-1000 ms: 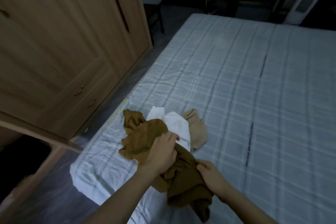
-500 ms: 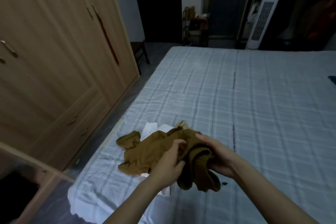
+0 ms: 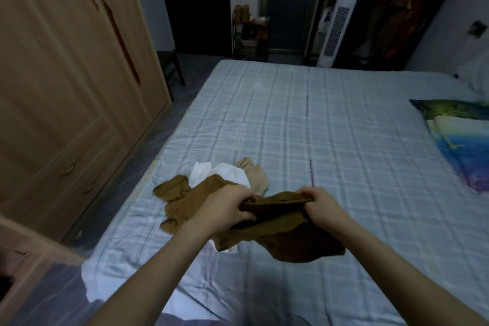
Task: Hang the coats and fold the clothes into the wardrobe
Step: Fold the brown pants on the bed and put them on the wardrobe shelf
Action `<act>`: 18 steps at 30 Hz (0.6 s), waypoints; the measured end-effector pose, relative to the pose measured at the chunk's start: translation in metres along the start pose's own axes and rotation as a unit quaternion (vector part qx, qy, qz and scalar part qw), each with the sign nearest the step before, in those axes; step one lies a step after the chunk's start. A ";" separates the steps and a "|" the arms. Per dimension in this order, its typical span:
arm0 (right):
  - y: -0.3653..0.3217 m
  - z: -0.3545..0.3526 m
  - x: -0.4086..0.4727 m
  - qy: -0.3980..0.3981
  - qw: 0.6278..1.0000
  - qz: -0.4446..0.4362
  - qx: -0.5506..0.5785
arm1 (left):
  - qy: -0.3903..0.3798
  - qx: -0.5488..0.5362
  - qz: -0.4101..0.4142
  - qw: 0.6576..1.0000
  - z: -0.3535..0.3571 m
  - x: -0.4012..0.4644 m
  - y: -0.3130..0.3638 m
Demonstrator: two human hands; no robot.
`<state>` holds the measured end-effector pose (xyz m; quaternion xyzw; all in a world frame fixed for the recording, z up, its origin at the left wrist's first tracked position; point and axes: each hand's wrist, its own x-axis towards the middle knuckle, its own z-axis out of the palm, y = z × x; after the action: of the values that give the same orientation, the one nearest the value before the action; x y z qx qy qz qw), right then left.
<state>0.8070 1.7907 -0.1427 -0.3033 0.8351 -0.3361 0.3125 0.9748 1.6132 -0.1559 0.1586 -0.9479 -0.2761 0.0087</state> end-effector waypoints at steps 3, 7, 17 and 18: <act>0.010 -0.001 -0.011 0.083 0.989 -0.059 -0.106 | -0.127 0.137 -0.010 0.982 0.000 -0.014 -0.004; 0.021 -0.011 -0.009 0.082 0.899 -0.148 -0.404 | -0.102 0.177 -0.047 0.978 -0.011 -0.017 -0.016; 0.013 -0.091 0.017 0.042 0.883 0.187 -0.428 | -0.002 0.236 -0.074 0.969 -0.107 0.047 0.009; 0.011 -0.105 0.021 0.079 0.890 0.182 -0.410 | 0.009 0.247 -0.073 0.966 -0.112 0.055 0.015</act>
<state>0.7143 1.8214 -0.0969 -0.2199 0.9610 0.0759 0.1494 0.9300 1.5497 -0.0571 0.2267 -0.9726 -0.0317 -0.0419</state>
